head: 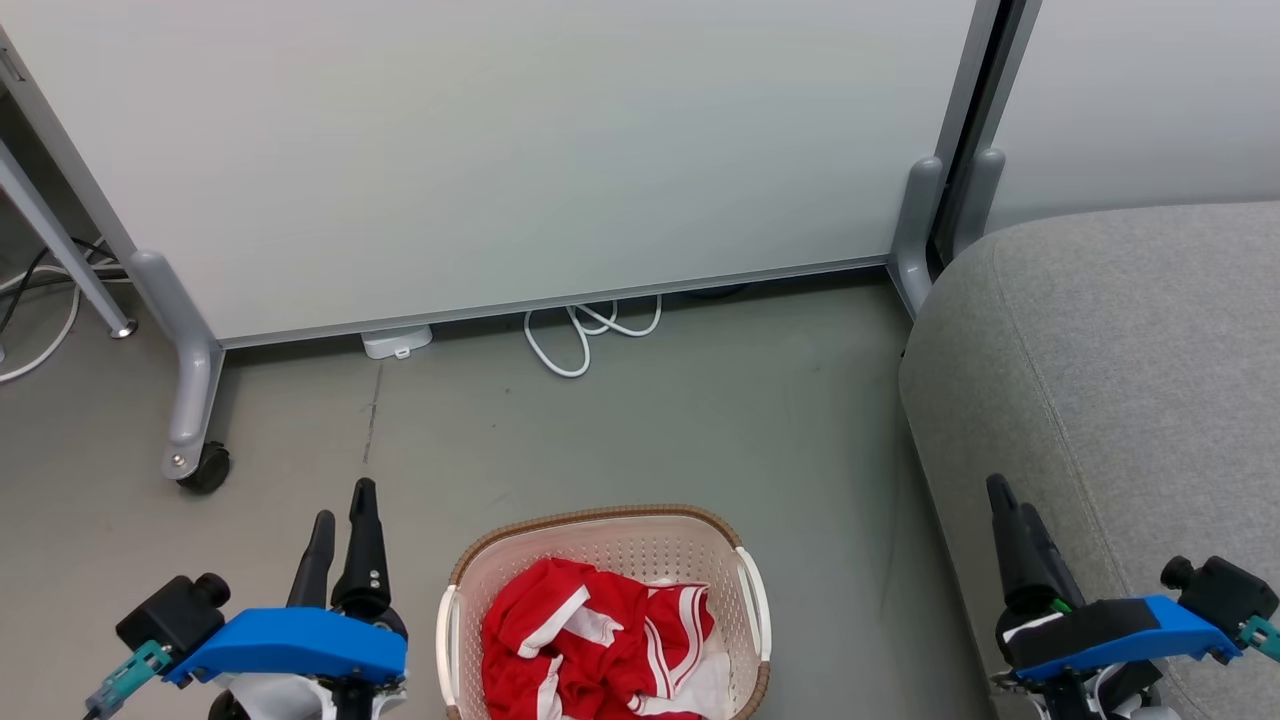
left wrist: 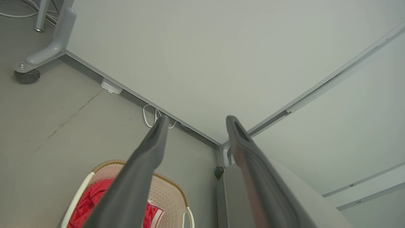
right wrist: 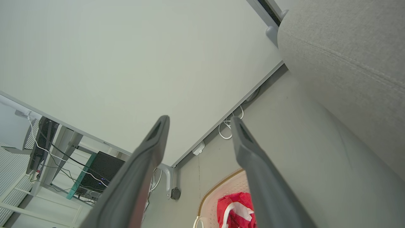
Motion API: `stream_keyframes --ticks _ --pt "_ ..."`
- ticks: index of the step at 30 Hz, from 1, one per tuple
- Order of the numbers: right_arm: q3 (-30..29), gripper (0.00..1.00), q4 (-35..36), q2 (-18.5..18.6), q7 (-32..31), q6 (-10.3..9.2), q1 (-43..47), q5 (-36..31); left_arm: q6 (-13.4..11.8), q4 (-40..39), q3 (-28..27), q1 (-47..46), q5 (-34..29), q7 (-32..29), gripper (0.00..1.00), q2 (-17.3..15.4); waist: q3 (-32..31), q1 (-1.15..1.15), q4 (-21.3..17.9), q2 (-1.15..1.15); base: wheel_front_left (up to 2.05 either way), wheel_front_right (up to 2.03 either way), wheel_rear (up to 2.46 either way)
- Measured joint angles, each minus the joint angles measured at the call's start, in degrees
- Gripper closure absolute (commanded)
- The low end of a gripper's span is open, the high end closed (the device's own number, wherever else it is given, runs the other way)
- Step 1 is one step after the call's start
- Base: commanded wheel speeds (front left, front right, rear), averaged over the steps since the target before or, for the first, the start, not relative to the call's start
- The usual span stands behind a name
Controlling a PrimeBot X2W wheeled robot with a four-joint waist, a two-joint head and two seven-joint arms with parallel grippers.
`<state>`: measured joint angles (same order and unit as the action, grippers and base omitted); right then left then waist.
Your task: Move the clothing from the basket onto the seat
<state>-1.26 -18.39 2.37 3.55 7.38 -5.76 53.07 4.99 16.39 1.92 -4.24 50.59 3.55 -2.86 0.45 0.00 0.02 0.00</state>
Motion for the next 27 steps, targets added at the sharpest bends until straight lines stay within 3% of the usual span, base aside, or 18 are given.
stream_keyframes --ticks 27 --pt "1.01 0.0 -2.1 0.09 3.67 0.02 -1.41 -23.5 -0.16 2.36 4.78 -0.94 -19.78 4.6 0.0 -1.33 -0.15 0.0 0.14 0.0 0.0 0.0 0.0"
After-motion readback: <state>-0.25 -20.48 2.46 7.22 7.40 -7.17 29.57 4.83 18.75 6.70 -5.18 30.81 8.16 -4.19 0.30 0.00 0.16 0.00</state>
